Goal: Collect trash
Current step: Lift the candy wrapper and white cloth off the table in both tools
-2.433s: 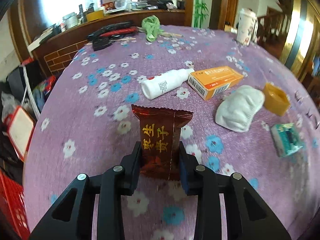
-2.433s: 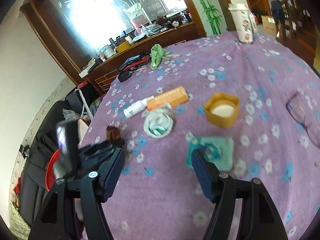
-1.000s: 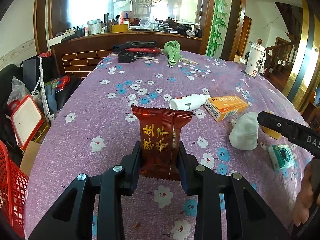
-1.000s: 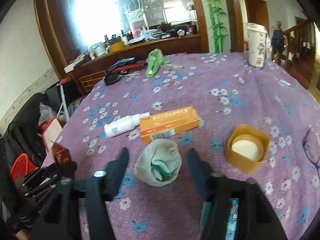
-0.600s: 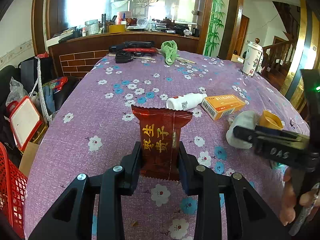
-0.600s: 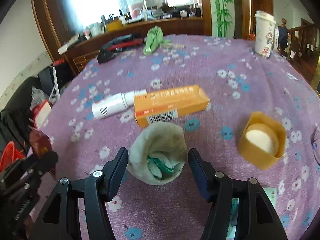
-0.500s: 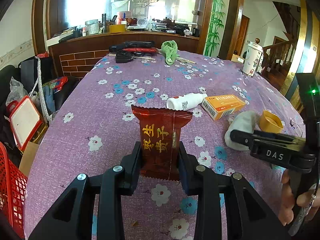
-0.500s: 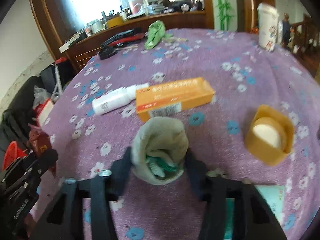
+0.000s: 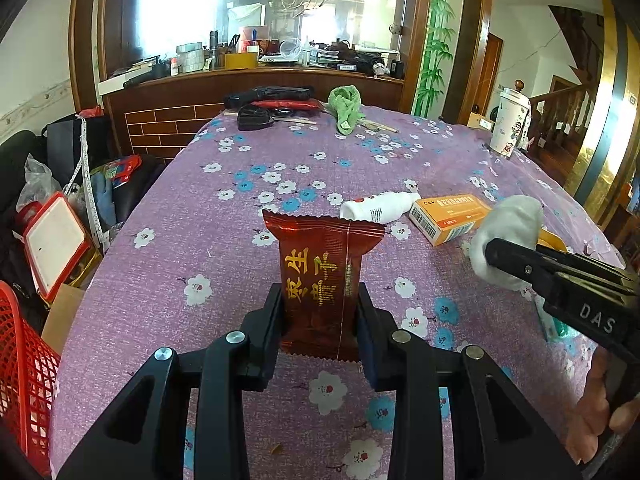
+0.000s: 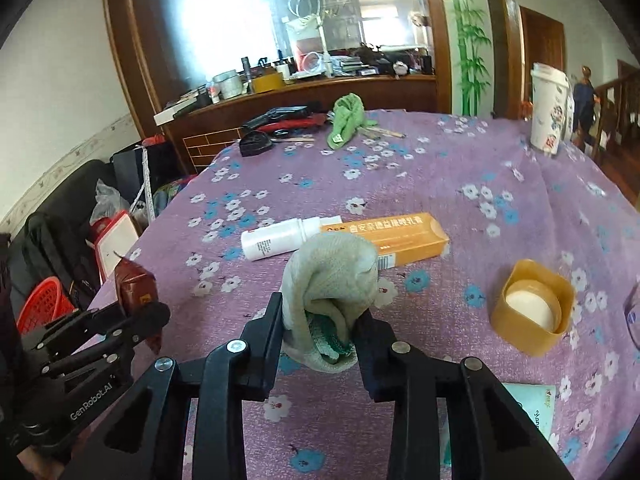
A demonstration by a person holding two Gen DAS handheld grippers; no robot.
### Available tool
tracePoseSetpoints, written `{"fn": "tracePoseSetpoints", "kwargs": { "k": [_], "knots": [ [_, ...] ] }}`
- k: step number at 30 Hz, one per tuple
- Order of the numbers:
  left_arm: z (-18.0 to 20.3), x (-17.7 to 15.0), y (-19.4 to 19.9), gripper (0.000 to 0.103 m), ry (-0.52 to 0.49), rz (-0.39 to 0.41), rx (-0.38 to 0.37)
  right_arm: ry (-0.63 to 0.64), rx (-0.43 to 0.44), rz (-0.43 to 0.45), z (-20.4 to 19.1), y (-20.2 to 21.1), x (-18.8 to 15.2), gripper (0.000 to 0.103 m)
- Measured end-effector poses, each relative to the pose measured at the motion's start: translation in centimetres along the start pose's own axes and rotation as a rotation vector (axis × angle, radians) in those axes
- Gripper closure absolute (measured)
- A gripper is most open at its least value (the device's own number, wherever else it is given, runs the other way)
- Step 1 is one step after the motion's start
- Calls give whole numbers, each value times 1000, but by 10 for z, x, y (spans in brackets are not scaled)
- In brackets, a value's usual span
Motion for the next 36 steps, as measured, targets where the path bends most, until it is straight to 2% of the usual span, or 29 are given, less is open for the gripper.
{"fn": "tracePoseSetpoints", "kwargs": {
  "k": [12, 16, 19, 26, 36],
  "knots": [
    [-5, 5, 3, 71, 5, 14, 11, 18, 1, 5, -3, 1, 1, 68],
    [-7, 8, 6, 71, 0, 31, 31, 30, -18, 7, -2, 0, 2, 68],
    [-7, 11, 9, 71, -15, 49, 74, -18, -12, -36, 1, -2, -1, 68],
    [-9, 17, 37, 71, -49, 83, 130, -13, 5, 10, -13, 45, 9, 68],
    [-12, 0, 98, 71, -73, 136, 191, 8, 61, 50, -43, 104, 0, 68]
  ]
}}
Point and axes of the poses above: each gripper's, at about its wrist camera, not at the fingertips, and y roughly against the way its jaws point, z to its right, x to its top, the point moved 4 cm from there along -y, roughly the way its jaws point, and after that the axes turned 12 degrees about z, right-handed, at the moved point
